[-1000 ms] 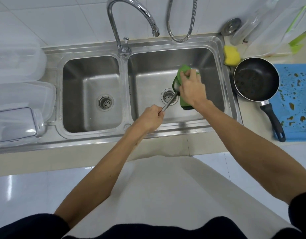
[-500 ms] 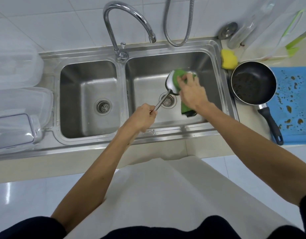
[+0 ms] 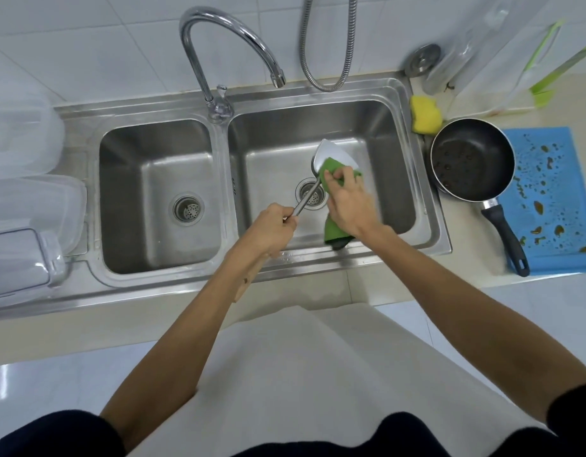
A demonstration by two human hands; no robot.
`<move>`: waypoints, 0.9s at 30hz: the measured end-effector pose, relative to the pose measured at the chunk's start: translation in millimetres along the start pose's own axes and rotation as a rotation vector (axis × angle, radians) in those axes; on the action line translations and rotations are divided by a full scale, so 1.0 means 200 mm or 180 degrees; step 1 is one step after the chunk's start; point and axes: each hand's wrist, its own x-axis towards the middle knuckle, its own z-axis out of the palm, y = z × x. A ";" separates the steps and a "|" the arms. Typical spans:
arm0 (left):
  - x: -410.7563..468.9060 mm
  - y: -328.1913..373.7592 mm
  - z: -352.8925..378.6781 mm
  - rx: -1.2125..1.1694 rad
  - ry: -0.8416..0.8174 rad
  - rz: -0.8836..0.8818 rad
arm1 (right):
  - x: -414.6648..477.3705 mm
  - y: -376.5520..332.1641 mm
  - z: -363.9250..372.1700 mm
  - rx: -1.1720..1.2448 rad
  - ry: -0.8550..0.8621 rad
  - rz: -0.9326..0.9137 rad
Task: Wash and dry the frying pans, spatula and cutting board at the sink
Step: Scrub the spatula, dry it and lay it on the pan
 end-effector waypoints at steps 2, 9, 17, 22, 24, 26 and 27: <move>-0.01 -0.02 -0.01 0.0007 0.0000 -0.0008 | 0.04 0.05 -0.03 -0.0109 0.0009 0.0006; -0.02 -0.03 0.02 0.0004 0.0071 0.0022 | 0.03 -0.02 0.00 -0.0031 -0.0039 0.0011; -0.02 -0.02 -0.03 0.0399 0.0161 0.0176 | 0.15 0.00 -0.07 -0.0153 -0.0028 -0.0013; -0.01 -0.04 -0.07 0.0488 0.0196 0.0169 | 0.24 0.04 -0.12 -0.0183 0.0048 0.0051; 0.00 -0.03 -0.07 0.0443 0.0232 0.0156 | 0.26 0.00 -0.13 -0.0254 0.0072 -0.0022; 0.01 -0.03 -0.08 0.0419 0.0214 0.0138 | 0.23 -0.03 -0.10 -0.0532 -0.0107 -0.0505; 0.01 -0.03 -0.08 0.0432 0.0193 0.0136 | 0.24 -0.03 -0.10 -0.0577 -0.0145 -0.0681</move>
